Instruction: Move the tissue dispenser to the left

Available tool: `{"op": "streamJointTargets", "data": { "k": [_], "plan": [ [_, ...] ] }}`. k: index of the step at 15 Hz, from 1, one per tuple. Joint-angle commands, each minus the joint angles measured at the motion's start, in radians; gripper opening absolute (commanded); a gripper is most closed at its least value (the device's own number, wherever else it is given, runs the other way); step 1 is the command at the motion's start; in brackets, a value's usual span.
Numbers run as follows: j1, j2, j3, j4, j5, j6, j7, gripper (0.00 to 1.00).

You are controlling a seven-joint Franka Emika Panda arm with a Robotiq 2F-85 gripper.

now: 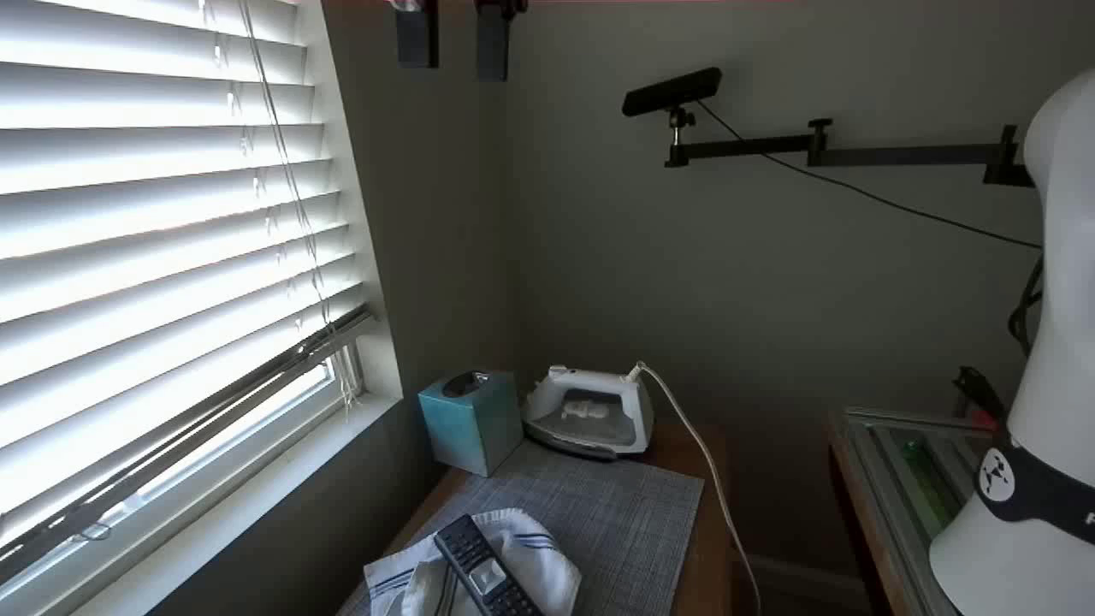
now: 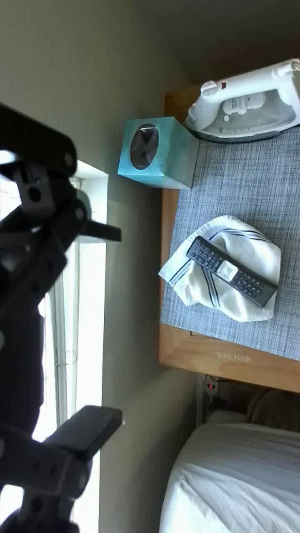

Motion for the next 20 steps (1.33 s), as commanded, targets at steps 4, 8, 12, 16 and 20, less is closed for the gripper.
{"op": "streamJointTargets", "data": {
  "k": [4,8,12,16,20],
  "plan": [
    [0.007,0.001,-0.005,0.002,-0.004,-0.002,0.003,1.00],
    [0.003,0.001,-0.030,-0.010,-0.008,0.038,-0.035,1.00],
    [0.010,-0.016,-0.160,-0.022,-0.019,0.065,-0.324,1.00],
    [-0.077,0.044,-0.271,0.003,-0.031,0.106,-0.364,1.00],
    [-0.176,0.152,-0.329,0.002,-0.070,0.200,-0.307,1.00]
  ]
}}
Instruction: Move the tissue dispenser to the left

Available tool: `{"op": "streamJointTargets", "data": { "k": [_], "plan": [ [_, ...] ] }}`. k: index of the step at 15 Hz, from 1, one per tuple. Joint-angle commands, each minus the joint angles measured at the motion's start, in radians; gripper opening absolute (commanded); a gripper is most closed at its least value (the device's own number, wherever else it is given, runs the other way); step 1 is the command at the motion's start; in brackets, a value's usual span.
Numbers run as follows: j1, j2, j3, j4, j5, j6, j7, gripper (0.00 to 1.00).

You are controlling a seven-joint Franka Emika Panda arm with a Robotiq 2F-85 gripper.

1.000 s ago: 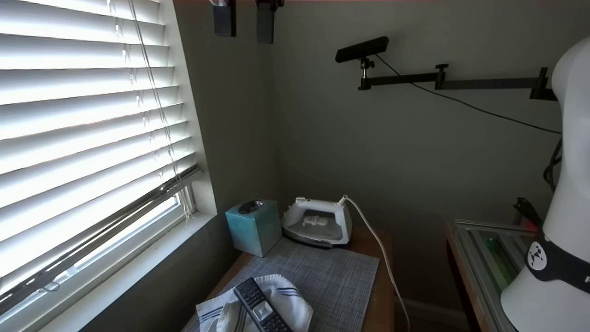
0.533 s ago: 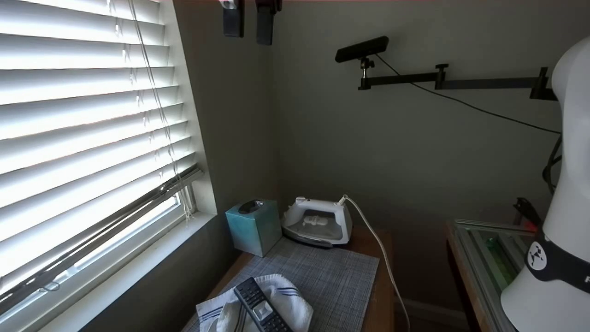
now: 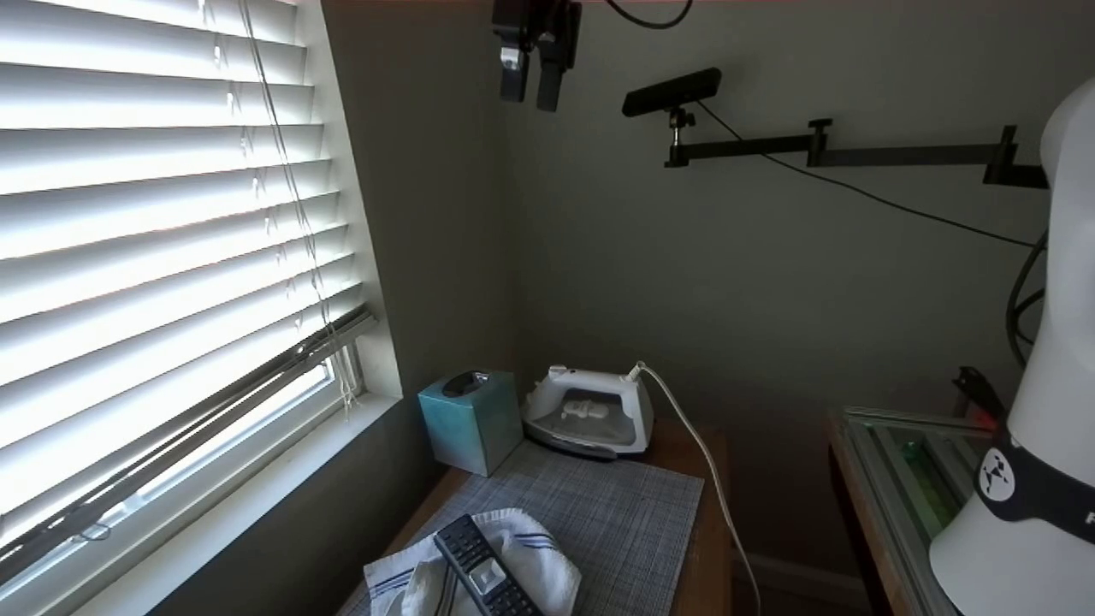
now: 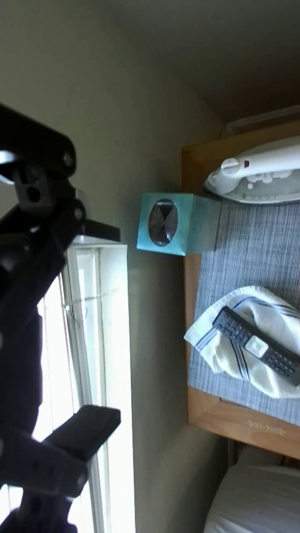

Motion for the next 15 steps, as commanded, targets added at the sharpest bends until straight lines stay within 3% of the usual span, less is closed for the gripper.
{"op": "streamJointTargets", "data": {
  "k": [1,6,7,8,12,15],
  "plan": [
    [-0.090,0.136,-0.021,0.011,-0.061,0.117,0.080,1.00],
    [-0.138,0.318,-0.011,0.042,-0.069,0.198,0.211,1.00],
    [-0.134,0.342,-0.011,0.057,-0.080,0.143,0.194,1.00],
    [-0.128,0.277,-0.024,0.009,-0.045,0.180,0.161,1.00],
    [-0.127,0.342,-0.017,0.034,-0.050,0.173,0.171,1.00],
    [-0.095,0.459,-0.036,0.058,0.044,0.272,0.010,1.00]
  ]
}}
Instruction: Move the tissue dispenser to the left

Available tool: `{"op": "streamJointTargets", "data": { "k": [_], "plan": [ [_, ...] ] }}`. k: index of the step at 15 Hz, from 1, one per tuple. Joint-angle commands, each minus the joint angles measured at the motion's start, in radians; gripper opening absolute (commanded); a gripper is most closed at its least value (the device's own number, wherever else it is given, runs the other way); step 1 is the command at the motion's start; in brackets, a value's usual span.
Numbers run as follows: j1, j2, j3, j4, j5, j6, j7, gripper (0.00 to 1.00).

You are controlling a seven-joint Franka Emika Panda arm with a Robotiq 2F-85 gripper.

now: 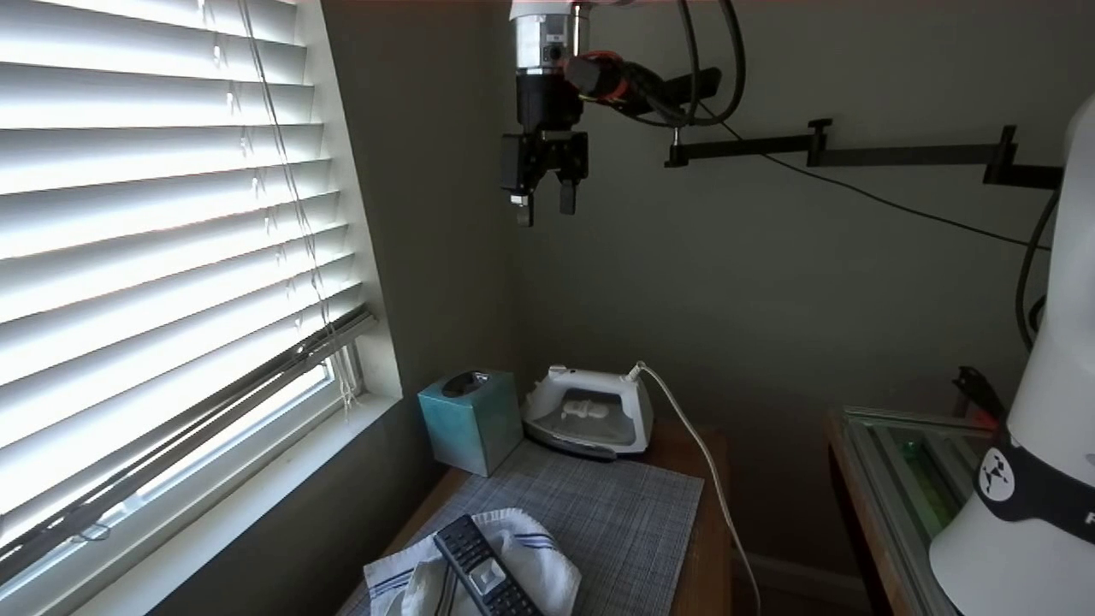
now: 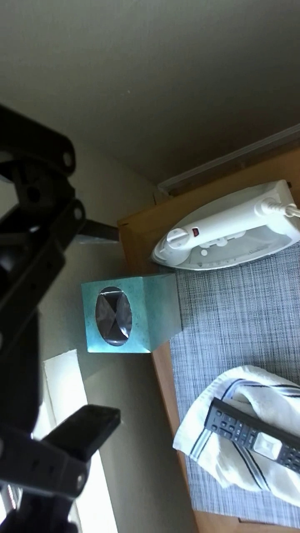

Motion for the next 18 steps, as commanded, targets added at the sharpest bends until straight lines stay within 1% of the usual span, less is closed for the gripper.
{"op": "streamJointTargets", "data": {
  "k": [1,4,7,8,9,12,14,18],
  "plan": [
    [0.031,0.145,-0.013,0.033,0.105,0.112,-0.158,1.00],
    [0.037,0.277,0.014,0.061,0.165,0.227,-0.214,1.00],
    [0.032,0.403,0.056,0.100,0.157,0.314,-0.162,1.00],
    [0.030,0.421,0.067,0.108,0.136,0.308,-0.161,1.00],
    [0.019,0.355,0.066,0.056,0.127,0.299,-0.161,1.00],
    [0.018,0.419,0.083,0.089,0.124,0.308,-0.159,1.00],
    [0.012,0.490,0.096,0.121,0.140,0.375,-0.176,1.00],
    [0.022,0.611,0.109,0.161,0.102,0.500,-0.143,1.00]
  ]
}}
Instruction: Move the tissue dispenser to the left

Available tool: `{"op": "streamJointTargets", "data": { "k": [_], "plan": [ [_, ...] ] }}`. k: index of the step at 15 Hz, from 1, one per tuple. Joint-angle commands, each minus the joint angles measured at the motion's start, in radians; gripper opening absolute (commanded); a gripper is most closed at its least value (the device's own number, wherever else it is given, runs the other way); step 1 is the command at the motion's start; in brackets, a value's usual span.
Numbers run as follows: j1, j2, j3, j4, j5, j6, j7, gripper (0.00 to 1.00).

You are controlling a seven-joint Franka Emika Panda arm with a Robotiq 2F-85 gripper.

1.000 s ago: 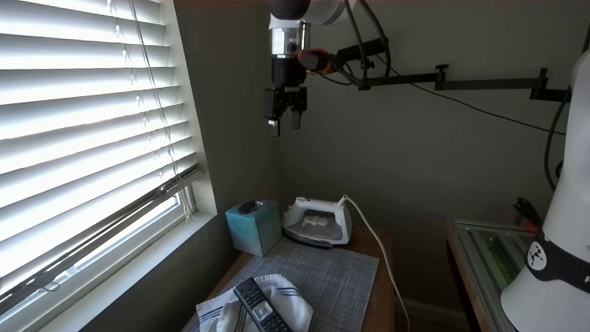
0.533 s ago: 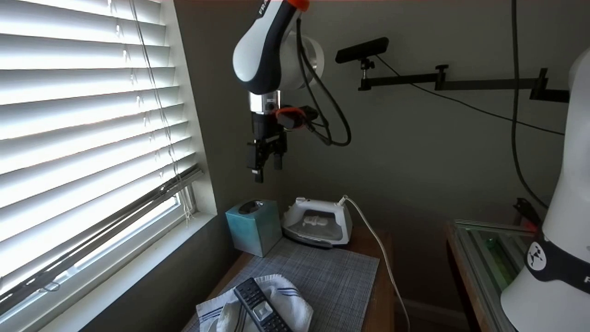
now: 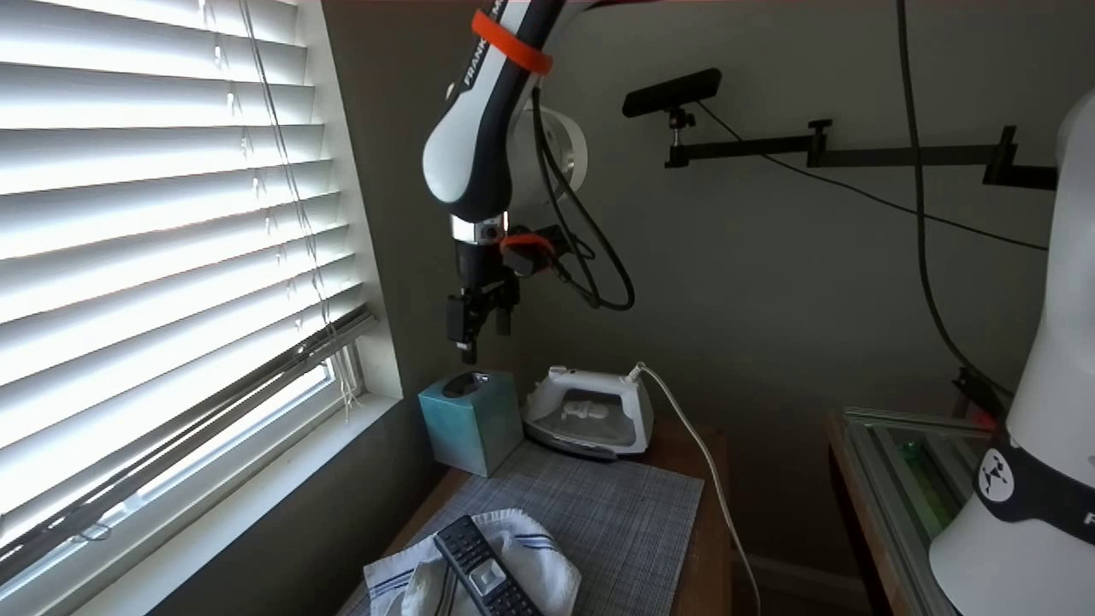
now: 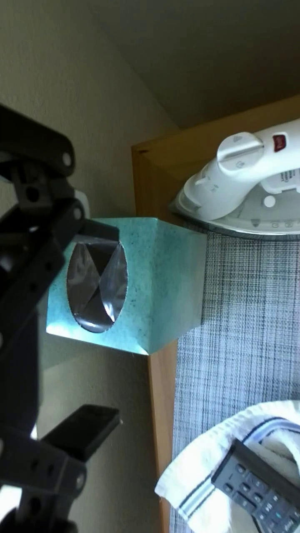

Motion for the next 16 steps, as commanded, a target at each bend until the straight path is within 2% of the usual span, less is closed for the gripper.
{"op": "streamJointTargets", "data": {
  "k": [1,5,10,12,15,16],
  "plan": [
    [-0.011,0.138,0.029,0.067,-0.024,0.104,0.026,1.00],
    [0.007,0.226,0.034,0.108,-0.061,0.174,0.055,1.00],
    [0.004,0.281,0.054,0.153,-0.090,0.193,0.058,0.91],
    [0.001,0.295,0.063,0.170,-0.095,0.203,0.051,0.83],
    [0.010,0.315,0.059,0.196,-0.106,0.202,0.063,0.79],
    [0.012,0.321,0.056,0.204,-0.108,0.193,0.067,0.56]
  ]
}}
